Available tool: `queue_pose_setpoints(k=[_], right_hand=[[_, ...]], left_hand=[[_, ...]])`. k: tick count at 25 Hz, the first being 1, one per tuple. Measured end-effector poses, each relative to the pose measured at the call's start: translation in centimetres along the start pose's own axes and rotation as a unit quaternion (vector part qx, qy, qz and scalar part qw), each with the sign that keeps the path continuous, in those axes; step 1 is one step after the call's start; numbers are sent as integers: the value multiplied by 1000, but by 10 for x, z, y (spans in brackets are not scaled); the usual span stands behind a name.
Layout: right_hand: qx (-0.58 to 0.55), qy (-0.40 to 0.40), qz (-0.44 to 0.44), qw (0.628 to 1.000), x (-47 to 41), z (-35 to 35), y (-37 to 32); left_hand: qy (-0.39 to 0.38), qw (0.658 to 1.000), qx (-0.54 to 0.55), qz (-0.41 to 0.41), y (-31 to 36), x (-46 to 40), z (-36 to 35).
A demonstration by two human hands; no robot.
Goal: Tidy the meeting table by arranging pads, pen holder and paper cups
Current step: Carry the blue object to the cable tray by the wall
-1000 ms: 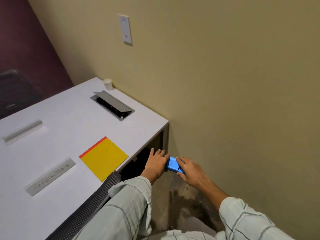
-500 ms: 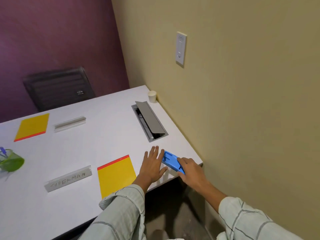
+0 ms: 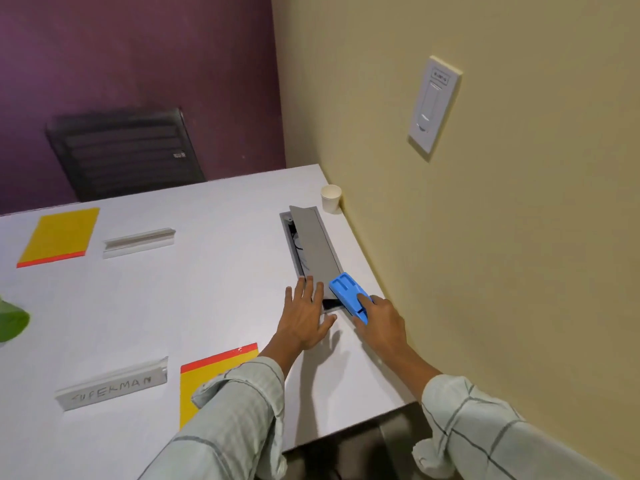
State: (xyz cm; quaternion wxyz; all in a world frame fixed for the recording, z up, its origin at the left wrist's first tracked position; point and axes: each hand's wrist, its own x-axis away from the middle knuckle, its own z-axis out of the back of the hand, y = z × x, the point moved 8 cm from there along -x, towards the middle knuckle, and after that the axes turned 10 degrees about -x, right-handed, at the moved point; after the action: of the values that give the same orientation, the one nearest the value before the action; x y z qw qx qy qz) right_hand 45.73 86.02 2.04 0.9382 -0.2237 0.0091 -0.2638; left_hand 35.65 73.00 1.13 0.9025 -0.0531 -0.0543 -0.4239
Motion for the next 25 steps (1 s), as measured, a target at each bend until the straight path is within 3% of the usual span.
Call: queue_pose_setpoints(k=[8,16,25], right_hand=[[-20,17,-77,997,-115,-5,13],[-26,19,-81,996,-226,-22,12],[2,14,-97,995,-306,-43,13]], left_hand=[[-15,999,-18,-42,-28,-112,-8],[-19,999,-9,-36,-50,-205,-18],[-28,999,8,-24,-65,-250,-29]])
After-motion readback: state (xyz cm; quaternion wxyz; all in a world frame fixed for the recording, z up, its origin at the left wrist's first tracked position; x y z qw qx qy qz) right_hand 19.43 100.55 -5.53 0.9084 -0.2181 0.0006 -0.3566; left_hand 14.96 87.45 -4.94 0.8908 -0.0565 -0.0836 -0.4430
